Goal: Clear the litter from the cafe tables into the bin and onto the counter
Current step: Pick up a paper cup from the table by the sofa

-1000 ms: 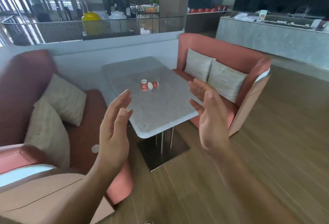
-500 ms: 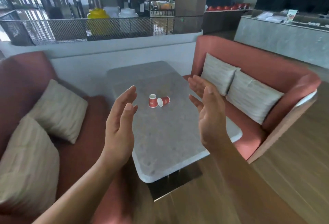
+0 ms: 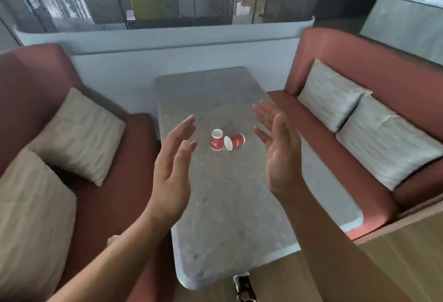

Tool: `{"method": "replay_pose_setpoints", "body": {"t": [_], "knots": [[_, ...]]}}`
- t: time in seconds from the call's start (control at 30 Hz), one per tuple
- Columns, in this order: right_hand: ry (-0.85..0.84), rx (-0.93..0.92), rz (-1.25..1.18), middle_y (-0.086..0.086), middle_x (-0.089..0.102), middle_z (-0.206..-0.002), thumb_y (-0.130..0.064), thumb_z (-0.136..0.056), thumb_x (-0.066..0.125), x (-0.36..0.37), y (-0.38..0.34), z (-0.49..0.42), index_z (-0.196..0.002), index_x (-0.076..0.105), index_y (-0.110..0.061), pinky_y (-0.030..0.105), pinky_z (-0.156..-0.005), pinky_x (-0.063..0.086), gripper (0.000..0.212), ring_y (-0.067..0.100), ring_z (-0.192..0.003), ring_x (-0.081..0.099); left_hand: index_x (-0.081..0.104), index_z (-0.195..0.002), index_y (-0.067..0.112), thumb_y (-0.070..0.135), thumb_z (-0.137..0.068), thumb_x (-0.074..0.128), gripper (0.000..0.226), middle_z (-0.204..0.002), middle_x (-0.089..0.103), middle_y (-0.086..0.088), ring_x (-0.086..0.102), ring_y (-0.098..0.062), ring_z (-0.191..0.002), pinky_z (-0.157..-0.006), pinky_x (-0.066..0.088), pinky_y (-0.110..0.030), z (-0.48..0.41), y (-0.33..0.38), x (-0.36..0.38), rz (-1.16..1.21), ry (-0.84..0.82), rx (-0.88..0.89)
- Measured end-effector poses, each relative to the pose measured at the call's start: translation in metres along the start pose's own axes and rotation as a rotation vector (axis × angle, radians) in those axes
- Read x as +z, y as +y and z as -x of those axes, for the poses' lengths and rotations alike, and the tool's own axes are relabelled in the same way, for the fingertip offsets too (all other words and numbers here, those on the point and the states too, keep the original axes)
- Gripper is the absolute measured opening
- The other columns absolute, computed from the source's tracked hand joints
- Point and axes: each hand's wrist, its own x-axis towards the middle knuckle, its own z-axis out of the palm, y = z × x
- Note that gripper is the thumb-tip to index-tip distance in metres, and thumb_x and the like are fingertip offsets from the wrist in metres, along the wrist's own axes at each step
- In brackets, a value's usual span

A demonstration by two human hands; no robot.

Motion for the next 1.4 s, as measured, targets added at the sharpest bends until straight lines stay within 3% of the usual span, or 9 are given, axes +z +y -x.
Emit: {"method": "replay_pose_setpoints", "body": {"t": [0.17, 0.43, 0.53, 0.67, 0.77, 0.87, 0.97, 1.2, 1.4], "knots": [[-0.095, 0.059, 0.035, -0.01, 0.068, -0.14, -0.062, -0.097, 0.045, -0.007, 0.052, -0.079, -0.126, 0.065, -0.039, 0.054, -0.118, 0.044, 0.042, 0.01, -0.136, 0.06, 0.062, -0.138, 0.049, 0.042, -0.104, 0.045, 0.038, -0.153, 0.058, 0.01, 0.049, -0.021, -0.149, -0.118, 0.044, -0.053, -0.05, -0.053, 0.024, -0.041, 0.118, -0.064], [-0.193, 0.21, 0.036, -0.005, 0.067, -0.14, -0.062, -0.094, 0.046, -0.019, 0.155, -0.181, -0.128, 0.064, -0.032, 0.049, -0.12, 0.043, 0.049, 0.008, -0.136, 0.06, 0.057, -0.143, 0.047, 0.057, -0.105, 0.049, 0.04, -0.156, 0.055, 0.013, 0.049, -0.018, -0.148, -0.12, 0.041, -0.06, -0.11, -0.137, 0.054, -0.132, 0.25, -0.2], [-0.21, 0.277, 0.039, -0.004, 0.068, -0.14, -0.062, -0.095, 0.047, -0.026, 0.201, -0.199, -0.129, 0.065, -0.031, 0.039, -0.118, 0.046, 0.05, 0.007, -0.134, 0.061, 0.056, -0.144, 0.045, 0.067, -0.101, 0.05, 0.049, -0.156, 0.055, 0.014, 0.049, -0.017, -0.148, -0.12, 0.04, -0.06, -0.12, -0.164, 0.062, -0.177, 0.279, -0.252], [-0.28, 0.364, 0.166, -0.014, 0.069, -0.129, -0.051, -0.1, 0.053, -0.038, 0.268, -0.216, -0.137, 0.066, -0.018, 0.015, -0.101, 0.045, 0.051, -0.006, -0.122, 0.063, 0.053, -0.147, 0.036, 0.053, -0.104, 0.048, 0.046, -0.156, 0.054, 0.014, 0.05, -0.014, -0.147, -0.12, 0.041, -0.059, -0.127, -0.2, 0.067, -0.223, 0.309, -0.335], [-0.444, 0.373, 0.457, -0.008, 0.067, -0.129, -0.057, -0.088, 0.063, -0.048, 0.314, -0.224, -0.142, 0.062, -0.013, 0.027, -0.105, 0.044, 0.07, 0.007, -0.121, 0.061, 0.052, -0.146, 0.034, 0.048, -0.103, 0.047, 0.046, -0.154, 0.056, 0.016, 0.05, -0.011, -0.147, -0.12, 0.042, -0.057, -0.127, -0.219, 0.07, -0.246, 0.322, -0.389], [-0.706, 0.301, 0.875, 0.004, 0.051, -0.154, -0.038, -0.089, 0.078, -0.054, 0.36, -0.235, -0.157, 0.046, -0.018, 0.039, -0.117, 0.036, 0.078, 0.028, -0.142, 0.044, 0.052, -0.147, 0.032, 0.049, -0.101, 0.048, 0.048, -0.152, 0.056, 0.021, 0.05, -0.009, -0.146, -0.121, 0.042, -0.054, -0.123, -0.234, 0.071, -0.272, 0.332, -0.436], [-0.915, 0.226, 1.15, 0.01, 0.032, -0.169, -0.03, -0.094, 0.072, -0.05, 0.392, -0.247, -0.164, 0.031, -0.018, 0.049, -0.121, 0.033, 0.082, 0.035, -0.154, 0.029, 0.052, -0.148, 0.03, 0.05, -0.101, 0.049, 0.052, -0.154, 0.055, 0.017, 0.049, -0.009, -0.147, -0.121, 0.042, -0.053, -0.117, -0.244, 0.07, -0.29, 0.35, -0.486], [-1.145, 0.171, 1.395, 0.004, 0.036, -0.163, -0.022, -0.094, 0.071, -0.048, 0.428, -0.246, -0.159, 0.031, -0.019, 0.052, -0.12, 0.031, 0.076, 0.029, -0.155, 0.027, 0.053, -0.149, 0.019, 0.048, -0.098, 0.05, 0.059, -0.155, 0.055, 0.005, 0.049, -0.012, -0.147, -0.121, 0.042, -0.051, -0.101, -0.248, 0.063, -0.311, 0.416, -0.547], [-1.109, 0.078, 1.421, 0.013, 0.056, -0.137, -0.026, -0.093, 0.07, -0.054, 0.432, -0.21, -0.148, 0.046, -0.013, 0.054, -0.12, 0.031, 0.062, 0.038, -0.131, 0.052, 0.053, -0.146, 0.03, 0.05, -0.099, 0.049, 0.052, -0.154, 0.055, 0.008, 0.049, -0.011, -0.147, -0.121, 0.042, -0.052, -0.087, -0.244, 0.055, -0.334, 0.451, -0.563]]}}
